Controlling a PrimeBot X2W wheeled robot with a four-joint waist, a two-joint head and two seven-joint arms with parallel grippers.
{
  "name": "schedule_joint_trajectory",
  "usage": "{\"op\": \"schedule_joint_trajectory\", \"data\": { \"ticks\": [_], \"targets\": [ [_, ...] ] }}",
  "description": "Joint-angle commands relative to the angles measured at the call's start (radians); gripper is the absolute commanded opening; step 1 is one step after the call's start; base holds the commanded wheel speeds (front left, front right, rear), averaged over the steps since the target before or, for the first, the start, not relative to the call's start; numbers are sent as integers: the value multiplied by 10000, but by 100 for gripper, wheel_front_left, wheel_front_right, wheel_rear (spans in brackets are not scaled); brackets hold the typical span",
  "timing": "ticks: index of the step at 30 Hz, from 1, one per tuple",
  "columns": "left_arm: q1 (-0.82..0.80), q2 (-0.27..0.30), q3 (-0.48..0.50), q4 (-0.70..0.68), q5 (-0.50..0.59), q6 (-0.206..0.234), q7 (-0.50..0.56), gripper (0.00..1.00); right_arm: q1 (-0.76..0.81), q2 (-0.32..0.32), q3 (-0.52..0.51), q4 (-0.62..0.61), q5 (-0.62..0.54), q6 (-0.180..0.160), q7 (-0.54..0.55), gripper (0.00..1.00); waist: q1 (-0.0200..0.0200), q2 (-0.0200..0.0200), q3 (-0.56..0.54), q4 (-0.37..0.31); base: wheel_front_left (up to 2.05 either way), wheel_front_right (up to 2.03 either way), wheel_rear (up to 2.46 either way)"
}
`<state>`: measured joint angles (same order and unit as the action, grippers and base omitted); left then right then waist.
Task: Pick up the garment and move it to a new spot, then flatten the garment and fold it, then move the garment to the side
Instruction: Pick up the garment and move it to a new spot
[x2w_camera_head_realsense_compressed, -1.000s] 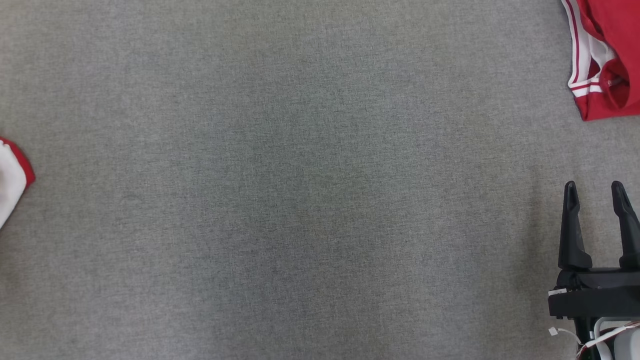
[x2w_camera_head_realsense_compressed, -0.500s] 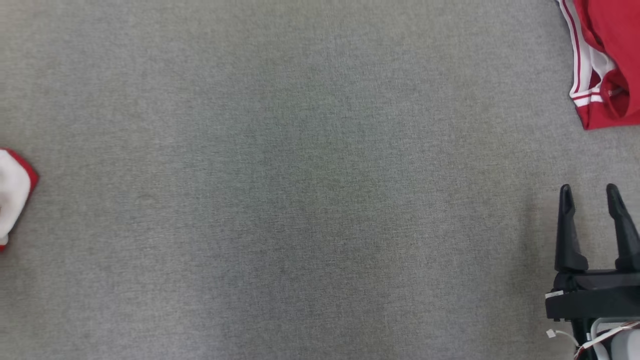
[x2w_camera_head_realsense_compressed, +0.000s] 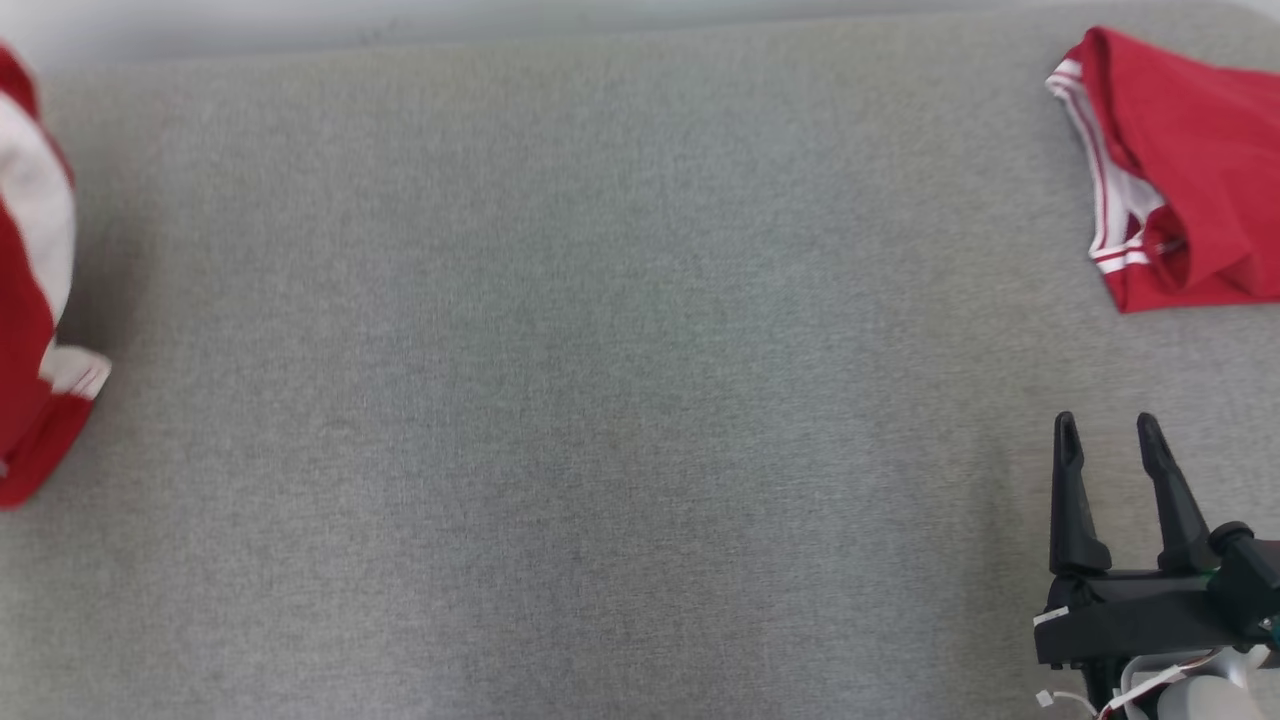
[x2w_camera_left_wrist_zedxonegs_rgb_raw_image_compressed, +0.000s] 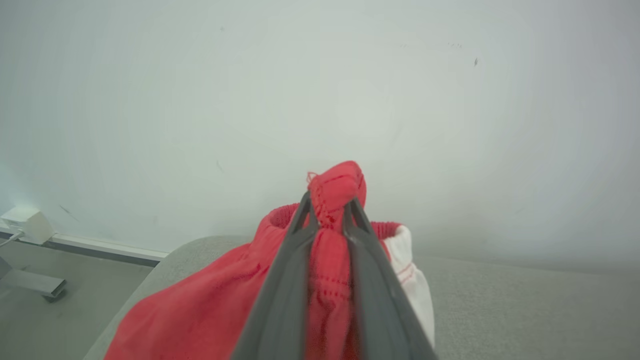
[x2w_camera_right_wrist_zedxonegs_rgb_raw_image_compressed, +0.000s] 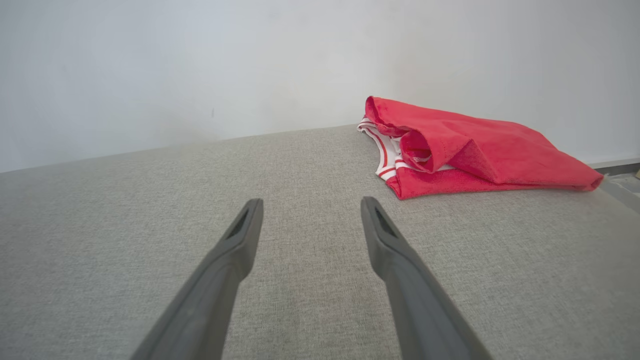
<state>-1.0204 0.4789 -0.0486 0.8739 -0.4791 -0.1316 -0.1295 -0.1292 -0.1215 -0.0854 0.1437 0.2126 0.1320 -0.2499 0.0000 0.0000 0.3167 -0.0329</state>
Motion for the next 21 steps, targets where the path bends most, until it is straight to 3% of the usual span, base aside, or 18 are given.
{"op": "schedule_joint_trajectory", "data": {
  "ticks": [1, 8, 15, 18, 21],
  "targets": [
    [-121, -15, -109, -255, -44, 26, 39, 0, -34, 38, 10, 66, 105, -30, -76, 100, 0, 0, -452, -180, 0, 0, 0],
    [-363, -668, -1143, -2615, -164, 25, 761, 0, 201, 280, 94, 566, 206, -30, -152, 100, 0, 0, -1206, -964, 0, 0, 0],
    [-665, -2190, -2050, -4087, -367, 104, 1440, 0, 224, 460, 55, 534, 287, -30, -160, 100, 0, 0, -1441, -2006, 0, 0, 0],
    [-768, -3085, -2337, -4295, -641, 114, 1499, 0, 295, 510, 7, 561, 294, -30, -160, 100, 0, 0, -1472, -2361, 0, 0, 0],
    [-761, -3604, -2564, -4328, -786, 154, 1375, 0, 267, 542, 96, 578, 265, -30, -160, 100, 0, 0, -1468, -2669, 0, 0, 0]
  ]
}}
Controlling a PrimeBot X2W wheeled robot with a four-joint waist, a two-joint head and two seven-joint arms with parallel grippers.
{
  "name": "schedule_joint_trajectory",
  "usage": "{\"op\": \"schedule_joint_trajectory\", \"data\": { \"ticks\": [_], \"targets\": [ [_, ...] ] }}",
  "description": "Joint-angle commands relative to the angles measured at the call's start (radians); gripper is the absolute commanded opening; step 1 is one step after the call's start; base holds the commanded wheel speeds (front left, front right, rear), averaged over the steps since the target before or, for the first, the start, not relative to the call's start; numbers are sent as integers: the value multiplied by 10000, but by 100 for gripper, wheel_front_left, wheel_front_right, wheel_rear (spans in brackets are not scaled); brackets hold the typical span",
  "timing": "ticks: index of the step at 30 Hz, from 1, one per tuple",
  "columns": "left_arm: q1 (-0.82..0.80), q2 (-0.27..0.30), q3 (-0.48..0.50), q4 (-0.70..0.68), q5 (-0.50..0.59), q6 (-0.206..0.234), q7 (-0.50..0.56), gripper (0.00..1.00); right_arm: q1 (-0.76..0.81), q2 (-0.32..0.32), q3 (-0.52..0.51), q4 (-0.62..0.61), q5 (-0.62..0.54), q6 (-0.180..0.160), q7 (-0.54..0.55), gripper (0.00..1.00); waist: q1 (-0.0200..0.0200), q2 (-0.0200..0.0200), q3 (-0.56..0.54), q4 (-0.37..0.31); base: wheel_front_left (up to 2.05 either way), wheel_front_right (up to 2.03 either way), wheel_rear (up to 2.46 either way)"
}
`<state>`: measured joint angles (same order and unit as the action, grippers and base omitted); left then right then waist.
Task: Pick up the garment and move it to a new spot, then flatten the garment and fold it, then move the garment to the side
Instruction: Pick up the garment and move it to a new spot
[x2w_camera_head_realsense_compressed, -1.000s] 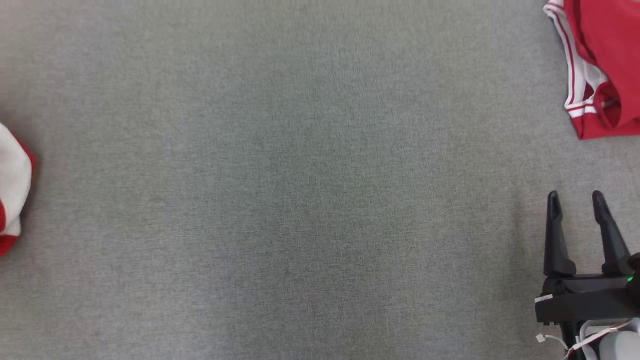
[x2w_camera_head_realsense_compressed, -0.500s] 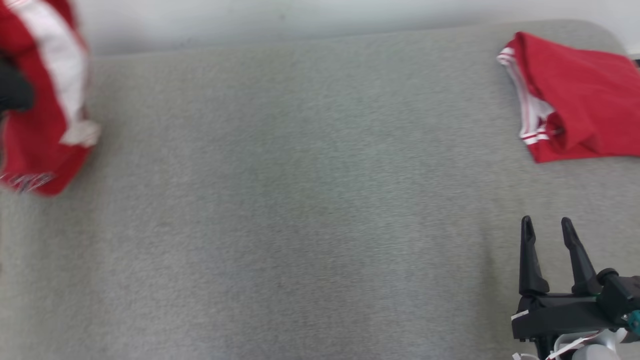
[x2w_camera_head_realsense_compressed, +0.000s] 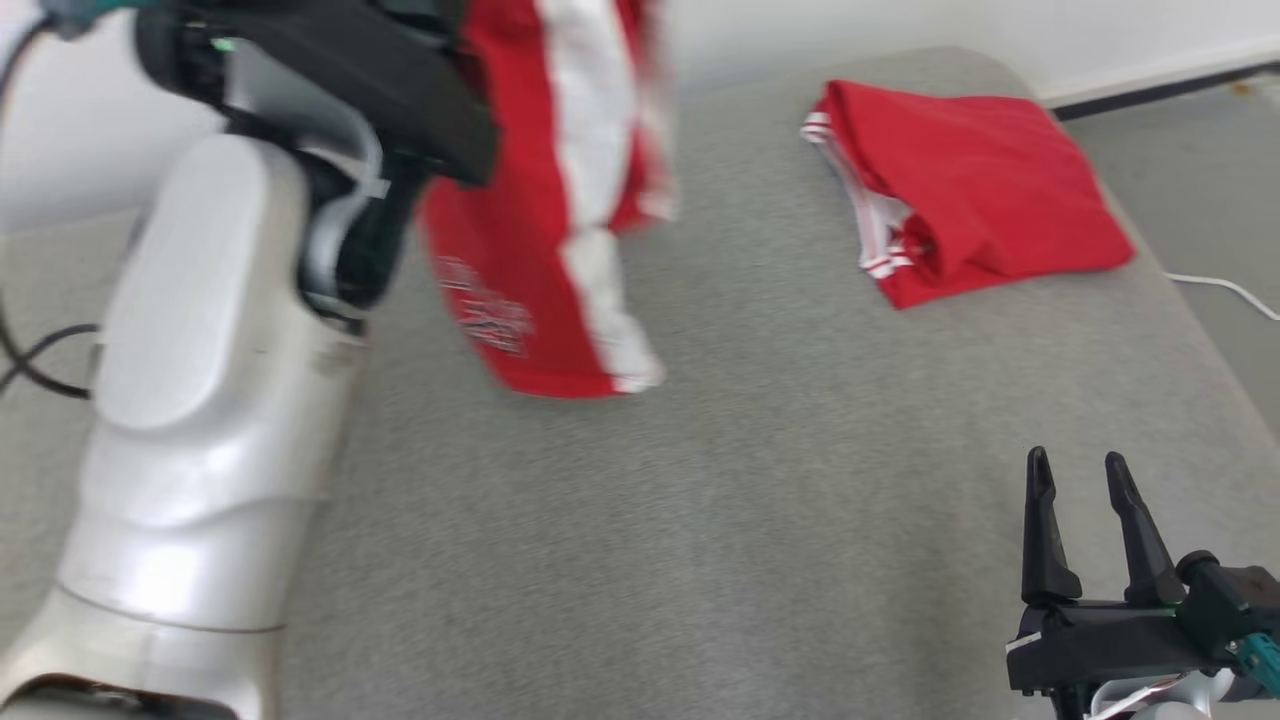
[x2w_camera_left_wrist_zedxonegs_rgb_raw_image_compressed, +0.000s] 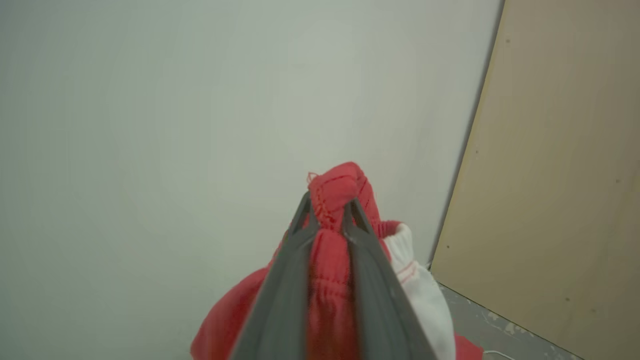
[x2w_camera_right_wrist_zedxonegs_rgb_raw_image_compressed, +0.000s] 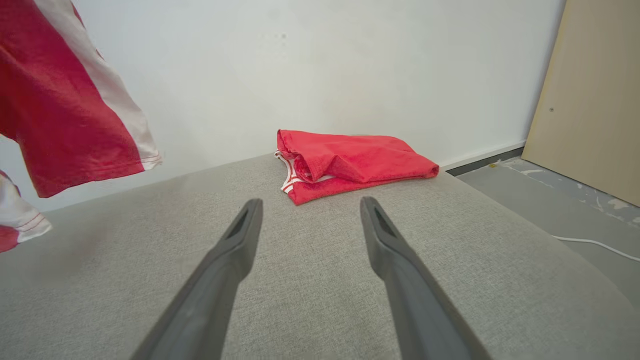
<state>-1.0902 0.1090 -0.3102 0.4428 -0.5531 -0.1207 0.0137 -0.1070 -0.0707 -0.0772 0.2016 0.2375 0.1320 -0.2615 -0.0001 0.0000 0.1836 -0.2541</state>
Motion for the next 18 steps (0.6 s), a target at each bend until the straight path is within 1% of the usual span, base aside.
{"op": "schedule_joint_trajectory", "data": {
  "ticks": [1, 5, 11, 13, 16, 17, 18],
  "targets": [
    [14, -46, -42, -17, -100, 46, -98, 0, 37, 35, -1, -3, 19, -30, -46, 100, 1, 0, -137, -520, 0, 0, 0],
    [522, -359, -302, -49, -361, 140, -369, 0, 13, -21, -100, -10, 35, -30, -46, 100, 1, 0, -115, -576, 0, 0, 0],
    [2174, -451, -452, 111, -640, 419, -895, 0, 115, -52, -217, 23, -53, -28, -47, 100, 1, 0, -136, -64, 0, 0, 0],
    [2884, -361, -358, 200, -732, 533, -1125, 0, 92, -62, -161, 43, -47, -30, -47, 100, 1, 0, -136, 137, 0, 0, 0],
    [3993, 43, -183, 408, -692, 725, -1499, 0, 52, -85, -76, 72, -62, -30, -47, 100, 1, 0, -155, 428, 0, 0, 0],
    [3993, 43, -183, 408, -692, 725, -1499, 0, 52, -85, -76, 72, -62, -30, -47, 100, 1, 0, -155, 428, 0, 0, 0],
    [4353, 123, -55, 443, -814, 773, -1621, 0, 37, -114, -50, 95, -46, -28, -47, 100, 1, 0, -163, 510, 0, 0, 0]
  ]
}}
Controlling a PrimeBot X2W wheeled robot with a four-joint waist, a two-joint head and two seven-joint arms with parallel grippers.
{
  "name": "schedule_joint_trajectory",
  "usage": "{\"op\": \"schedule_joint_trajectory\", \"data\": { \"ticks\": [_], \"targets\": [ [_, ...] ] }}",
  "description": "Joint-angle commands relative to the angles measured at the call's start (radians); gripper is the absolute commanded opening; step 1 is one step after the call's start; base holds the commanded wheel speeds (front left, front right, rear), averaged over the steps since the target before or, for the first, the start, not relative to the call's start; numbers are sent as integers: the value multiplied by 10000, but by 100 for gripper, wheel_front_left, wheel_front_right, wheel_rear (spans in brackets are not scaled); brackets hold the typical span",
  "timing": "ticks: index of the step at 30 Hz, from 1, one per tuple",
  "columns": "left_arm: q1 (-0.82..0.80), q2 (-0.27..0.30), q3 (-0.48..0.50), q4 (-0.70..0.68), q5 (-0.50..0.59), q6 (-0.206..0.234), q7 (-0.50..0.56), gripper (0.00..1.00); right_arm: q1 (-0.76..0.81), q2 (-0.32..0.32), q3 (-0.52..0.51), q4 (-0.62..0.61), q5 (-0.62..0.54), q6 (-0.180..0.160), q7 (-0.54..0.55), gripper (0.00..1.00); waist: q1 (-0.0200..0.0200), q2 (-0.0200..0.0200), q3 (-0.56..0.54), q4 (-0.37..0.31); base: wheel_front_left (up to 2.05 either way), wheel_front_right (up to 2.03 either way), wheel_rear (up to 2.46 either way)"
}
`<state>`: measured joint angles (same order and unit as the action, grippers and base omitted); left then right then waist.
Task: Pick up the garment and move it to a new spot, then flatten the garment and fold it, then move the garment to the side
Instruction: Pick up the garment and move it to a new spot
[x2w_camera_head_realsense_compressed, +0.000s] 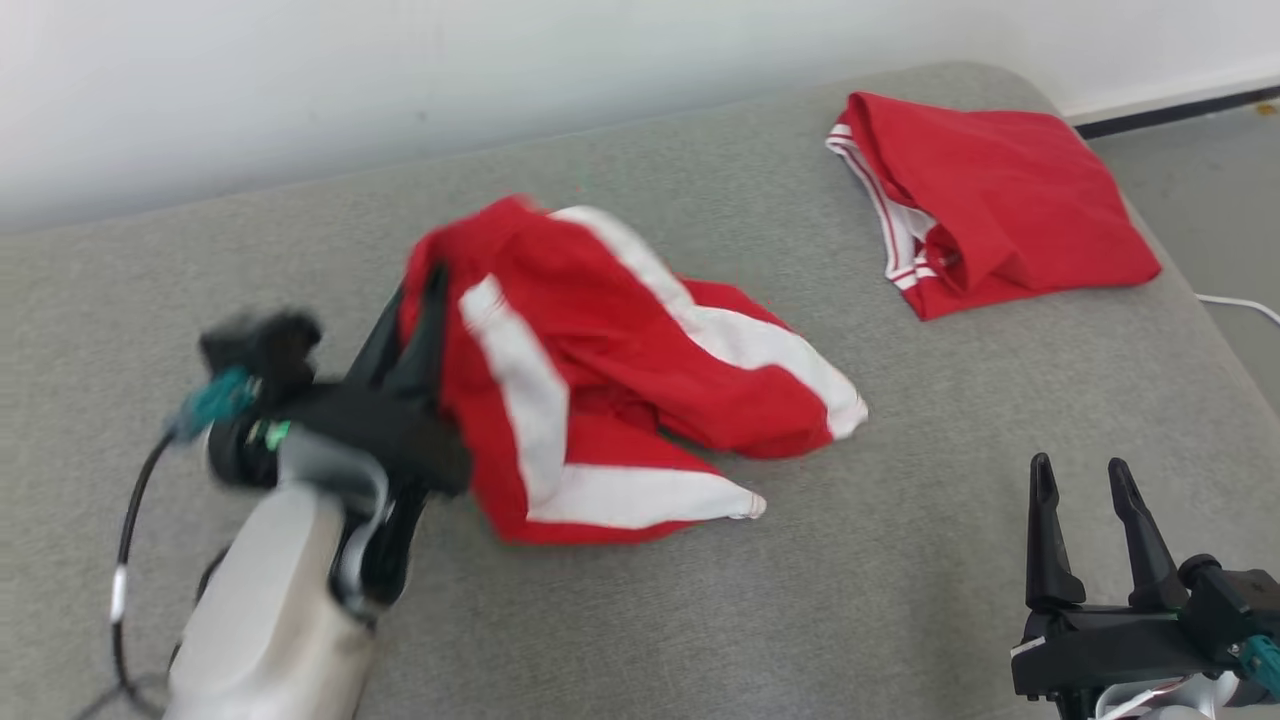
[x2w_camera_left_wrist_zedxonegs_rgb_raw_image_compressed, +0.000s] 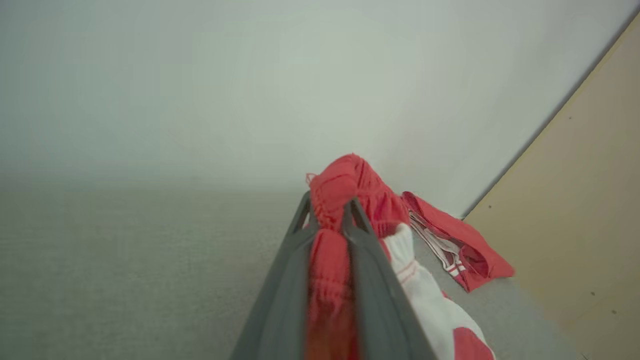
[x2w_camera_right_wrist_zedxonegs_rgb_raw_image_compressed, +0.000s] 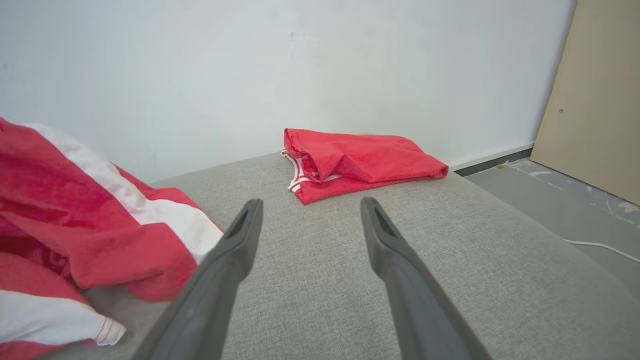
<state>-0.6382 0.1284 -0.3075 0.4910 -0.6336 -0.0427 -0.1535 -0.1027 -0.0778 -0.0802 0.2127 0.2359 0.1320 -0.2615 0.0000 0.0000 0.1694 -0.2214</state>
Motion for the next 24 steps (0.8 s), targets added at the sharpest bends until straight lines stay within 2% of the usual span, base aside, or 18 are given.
{"op": "schedule_joint_trajectory", "data": {
  "ticks": [1, 5, 8, 9, 10, 11, 17, 24],
  "targets": [
    [184, 59, 19, 5, -98, 19, -61, 0, -16, -63, 12, 20, -24, -30, -47, 100, 0, 0, -33, 270, 0, 0, 0],
    [1420, 658, 519, 190, -269, 158, -416, 0, -30, -99, 155, 103, -9, -30, -47, 100, 0, 0, -73, 524, 0, 0, 0],
    [2116, 865, 700, 317, -398, 167, -570, 0, -9, -126, 253, 186, 32, -30, -46, 100, 0, 0, -148, 694, 0, 0, 0],
    [2286, 913, 764, 302, -427, 191, -647, 3, 17, -122, 313, 201, 30, -30, -48, 100, 0, 0, -186, 732, 0, 0, 0],
    [2457, 969, 757, 297, -369, 205, -697, 61, 53, -118, 351, 221, 31, -30, -48, 100, 0, 0, -239, 778, 0, 0, 0],
    [2591, 1035, 683, 281, -246, 166, -739, 100, 91, -109, 370, 232, 20, -30, -48, 100, 0, 0, -294, 828, 0, 0, 0],
    [3102, 1164, 620, -125, 298, 236, -1039, 100, 232, -125, 636, 103, 32, -29, -48, 100, 0, 0, -717, 1095, 0, 0, 0],
    [3889, 1222, 1186, -1343, 1043, 464, -1115, 100, 451, -276, 849, 36, 59, -29, -48, 100, 0, 0, -1319, 1446, 0, 0, 0]
  ]
}}
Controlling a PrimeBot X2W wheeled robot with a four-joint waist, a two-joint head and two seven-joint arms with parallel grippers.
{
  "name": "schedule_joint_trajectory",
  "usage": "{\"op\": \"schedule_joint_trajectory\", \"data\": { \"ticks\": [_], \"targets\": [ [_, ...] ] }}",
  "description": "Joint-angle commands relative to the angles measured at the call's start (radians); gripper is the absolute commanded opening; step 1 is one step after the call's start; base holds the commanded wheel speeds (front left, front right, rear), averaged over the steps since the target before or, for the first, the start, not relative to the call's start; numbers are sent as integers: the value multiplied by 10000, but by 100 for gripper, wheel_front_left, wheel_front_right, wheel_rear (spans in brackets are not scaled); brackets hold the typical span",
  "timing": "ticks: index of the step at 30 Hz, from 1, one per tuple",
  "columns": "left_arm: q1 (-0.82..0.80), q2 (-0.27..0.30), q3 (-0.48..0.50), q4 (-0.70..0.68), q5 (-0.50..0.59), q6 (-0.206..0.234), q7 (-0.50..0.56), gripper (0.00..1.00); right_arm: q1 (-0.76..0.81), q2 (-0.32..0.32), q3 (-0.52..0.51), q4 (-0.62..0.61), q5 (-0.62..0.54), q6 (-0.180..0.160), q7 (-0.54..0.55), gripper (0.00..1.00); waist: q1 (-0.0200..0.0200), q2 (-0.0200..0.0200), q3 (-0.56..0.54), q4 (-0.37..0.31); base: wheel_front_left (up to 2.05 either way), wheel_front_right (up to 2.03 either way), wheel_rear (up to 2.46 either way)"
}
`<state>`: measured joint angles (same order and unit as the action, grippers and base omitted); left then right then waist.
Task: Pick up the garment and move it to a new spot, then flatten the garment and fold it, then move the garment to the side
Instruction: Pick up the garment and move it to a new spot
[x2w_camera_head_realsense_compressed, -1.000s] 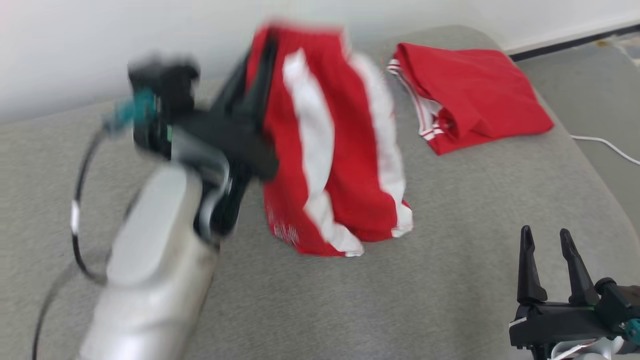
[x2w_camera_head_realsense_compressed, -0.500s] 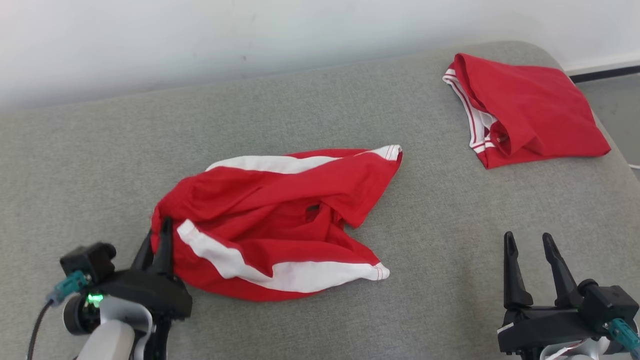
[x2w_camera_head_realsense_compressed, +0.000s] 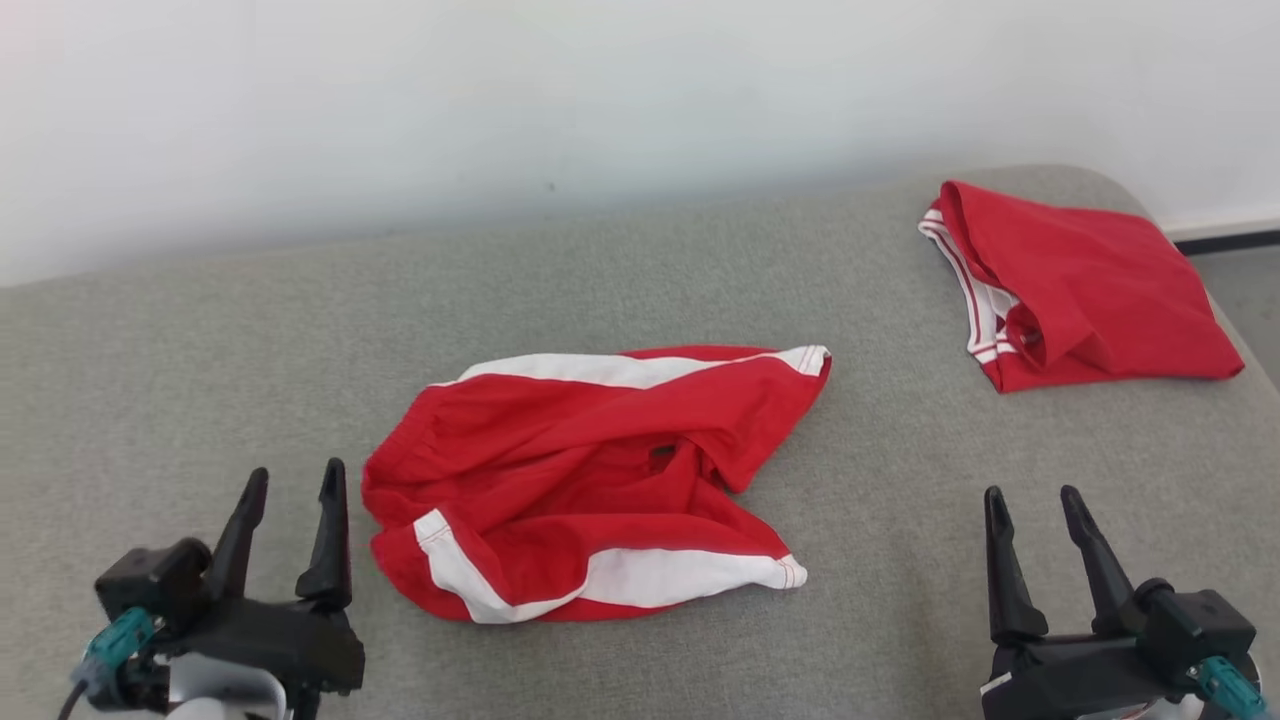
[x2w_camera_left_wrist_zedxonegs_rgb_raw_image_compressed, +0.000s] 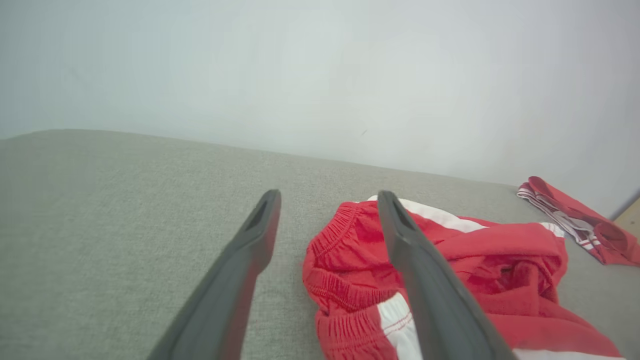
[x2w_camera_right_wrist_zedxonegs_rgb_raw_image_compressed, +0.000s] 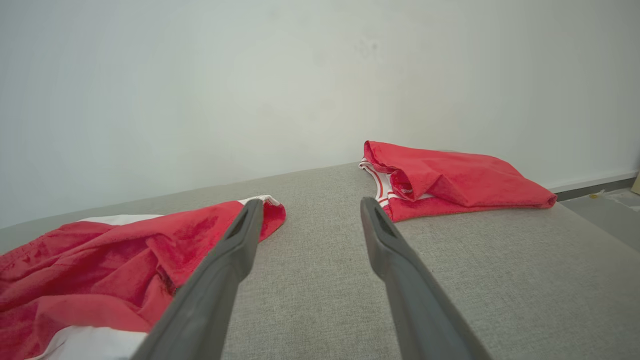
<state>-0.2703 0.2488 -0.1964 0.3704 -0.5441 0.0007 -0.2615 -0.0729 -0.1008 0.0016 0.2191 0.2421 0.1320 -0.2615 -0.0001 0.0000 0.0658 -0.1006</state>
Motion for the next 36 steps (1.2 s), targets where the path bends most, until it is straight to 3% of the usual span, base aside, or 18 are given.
{"op": "schedule_joint_trajectory", "data": {
  "ticks": [1, 11, 19, 26, 36],
  "targets": [
    [370, 17, 148, -341, 293, 85, -35, 100, 188, -60, 44, -38, -10, -30, -48, 100, 1, 0, -347, 283, 0, 0, 0],
    [1999, 14, 825, -2388, 1618, 387, -27, 100, 562, -150, 302, -306, -8, -30, -48, 100, 1, 0, -651, 582, 0, 0, 0],
    [2831, -184, 1213, -3053, 2255, 450, -25, 100, 843, -200, 381, -584, -46, -29, 79, 100, 1, 0, -727, 759, 0, 0, 0],
    [3491, -397, 1671, -3385, 2650, 338, -26, 100, 1176, -123, 533, -727, -29, -30, 212, 100, 1, 0, -800, 869, 0, 0, 0],
    [4031, -957, 2119, -3332, 3189, -156, -26, 100, 1511, -28, 827, -485, 94, -29, 190, 100, 1, 0, -765, 1099, 0, 0, 0]
  ]
}}
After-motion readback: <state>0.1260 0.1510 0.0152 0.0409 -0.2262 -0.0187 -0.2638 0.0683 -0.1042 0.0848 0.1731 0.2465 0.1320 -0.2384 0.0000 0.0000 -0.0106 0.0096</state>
